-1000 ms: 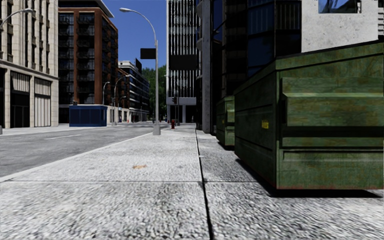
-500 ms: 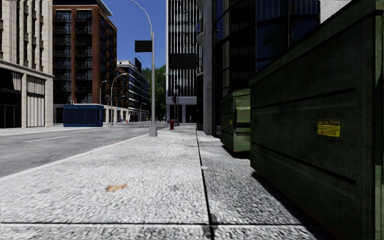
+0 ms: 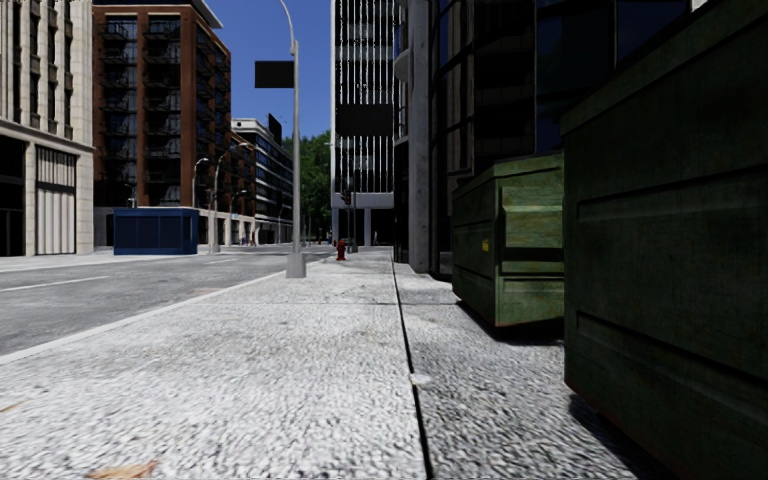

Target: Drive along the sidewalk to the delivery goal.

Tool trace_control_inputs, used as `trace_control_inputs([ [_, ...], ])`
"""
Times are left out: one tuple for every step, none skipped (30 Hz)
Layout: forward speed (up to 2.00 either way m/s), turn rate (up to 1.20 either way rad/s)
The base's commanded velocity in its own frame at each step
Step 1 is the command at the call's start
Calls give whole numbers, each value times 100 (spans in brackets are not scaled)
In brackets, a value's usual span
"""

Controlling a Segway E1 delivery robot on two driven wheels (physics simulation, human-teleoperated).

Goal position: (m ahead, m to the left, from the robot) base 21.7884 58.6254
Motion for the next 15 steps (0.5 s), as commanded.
trace_control_inputs([
  [200, 0],
  [200, 0],
  [200, 0],
  [200, 0],
  [200, 0],
  [200, 0],
  [200, 0],
  [200, 0],
  [200, 0],
  [200, 0],
  [200, 0],
  [200, 0],
  [200, 0],
  [200, 0],
  [200, 0],
])
